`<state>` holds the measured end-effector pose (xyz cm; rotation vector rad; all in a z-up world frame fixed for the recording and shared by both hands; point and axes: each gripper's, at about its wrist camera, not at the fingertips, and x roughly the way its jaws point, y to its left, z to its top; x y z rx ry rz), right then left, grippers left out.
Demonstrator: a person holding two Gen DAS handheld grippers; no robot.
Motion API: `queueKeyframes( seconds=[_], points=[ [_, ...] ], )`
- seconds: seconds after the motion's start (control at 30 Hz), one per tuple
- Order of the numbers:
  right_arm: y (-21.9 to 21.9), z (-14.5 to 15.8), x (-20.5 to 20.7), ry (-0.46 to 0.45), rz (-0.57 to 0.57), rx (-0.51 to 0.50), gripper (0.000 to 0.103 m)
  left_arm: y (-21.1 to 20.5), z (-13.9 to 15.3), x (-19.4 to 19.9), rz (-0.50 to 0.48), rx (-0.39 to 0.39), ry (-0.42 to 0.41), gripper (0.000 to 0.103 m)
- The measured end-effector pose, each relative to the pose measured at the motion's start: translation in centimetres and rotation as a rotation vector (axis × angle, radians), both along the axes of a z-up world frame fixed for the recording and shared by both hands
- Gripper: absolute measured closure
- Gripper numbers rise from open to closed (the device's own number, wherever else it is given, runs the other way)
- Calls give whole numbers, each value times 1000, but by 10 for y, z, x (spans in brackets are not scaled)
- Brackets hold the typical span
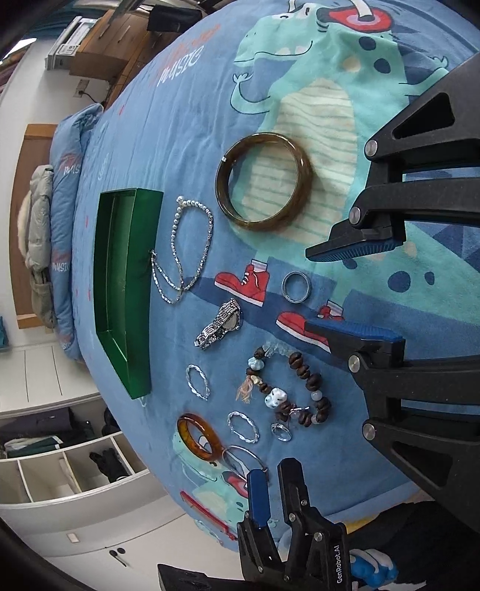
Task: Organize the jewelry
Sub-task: 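Grasp the small silver ring with the left gripper while the right gripper grasps another ring, then carry both rings into the green tray and open both grippers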
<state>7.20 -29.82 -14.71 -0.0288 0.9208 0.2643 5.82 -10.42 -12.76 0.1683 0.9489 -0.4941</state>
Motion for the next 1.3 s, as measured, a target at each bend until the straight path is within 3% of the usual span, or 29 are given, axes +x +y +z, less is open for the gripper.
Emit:
queueKeyframes(
  seconds=[0.23,0.63,0.8,1.0,1.13,1.3],
  points=[
    [0,-8,10,22,51,-13,72,-6,-12,10,-32,17,20,58],
    [1,-10,17,28,74,-20,71,-5,-16,18,-89,-1,40,80],
    [5,-10,19,23,86,-34,71,-6,-18,16,-110,-5,34,85],
    [9,-12,24,14,106,-58,73,-5,-19,16,-110,-4,30,86],
    [9,-13,23,11,106,-65,83,-3,-18,15,-103,-12,29,86],
    [7,-9,16,-4,92,-63,83,2,-10,10,-93,-24,18,86]
  ],
)
